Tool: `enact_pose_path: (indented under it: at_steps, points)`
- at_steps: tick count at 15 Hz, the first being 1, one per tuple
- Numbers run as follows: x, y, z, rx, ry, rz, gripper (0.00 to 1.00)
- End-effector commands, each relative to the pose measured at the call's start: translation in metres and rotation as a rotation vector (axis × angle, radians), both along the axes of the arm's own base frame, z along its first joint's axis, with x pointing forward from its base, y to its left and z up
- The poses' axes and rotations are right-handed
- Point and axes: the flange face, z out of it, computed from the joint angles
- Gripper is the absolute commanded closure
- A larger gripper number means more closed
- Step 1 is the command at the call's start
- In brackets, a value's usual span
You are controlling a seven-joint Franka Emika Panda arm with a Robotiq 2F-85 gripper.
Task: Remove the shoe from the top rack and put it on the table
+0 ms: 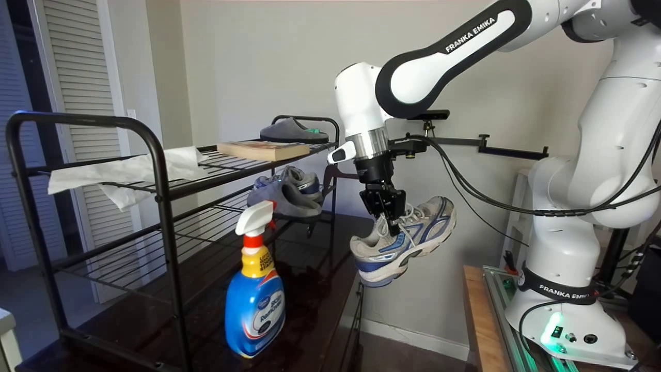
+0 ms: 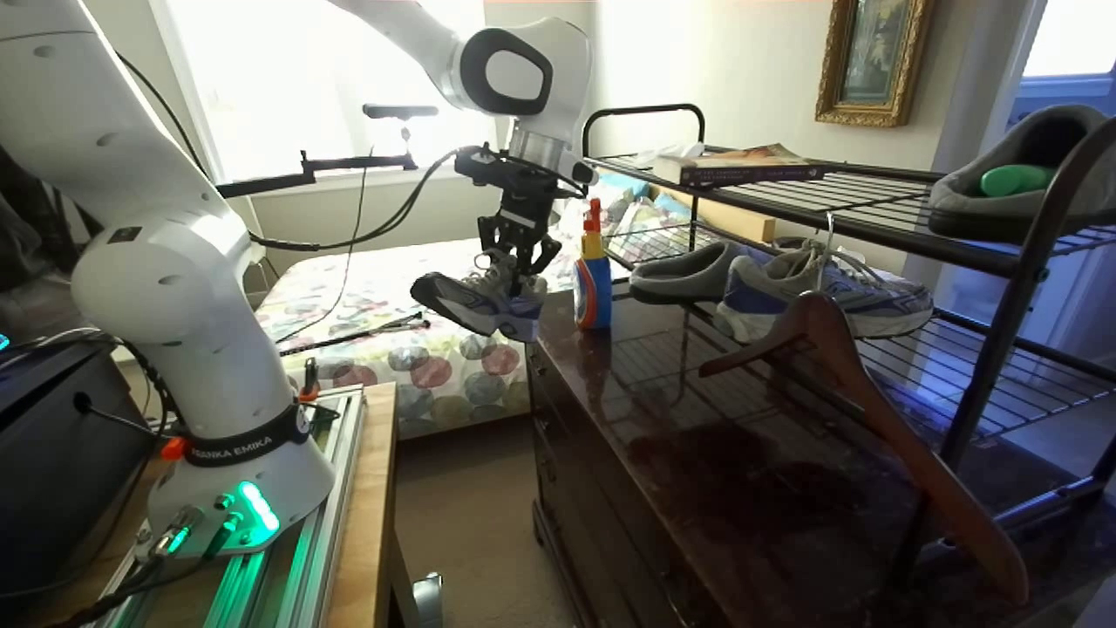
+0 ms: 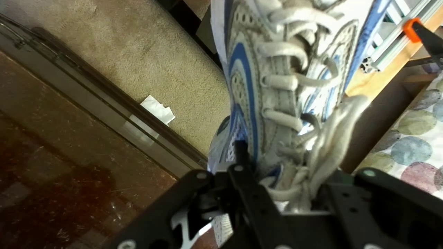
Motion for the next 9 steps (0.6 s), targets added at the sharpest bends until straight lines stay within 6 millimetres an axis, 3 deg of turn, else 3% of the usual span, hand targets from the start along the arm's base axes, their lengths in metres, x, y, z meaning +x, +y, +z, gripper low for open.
enact_pose_path:
  at_steps: [1, 4, 5, 9]
  points:
    - [0.0, 0.001, 0.001, 0.003, 0.0, 0.012, 0.66]
    - [0.0, 0.002, 0.001, 0.006, -0.001, 0.023, 0.66]
    - [0.003, 0.007, -0.002, 0.012, -0.006, 0.124, 0.91]
    - [0.003, 0.022, -0.001, -0.011, -0.029, 0.346, 0.91]
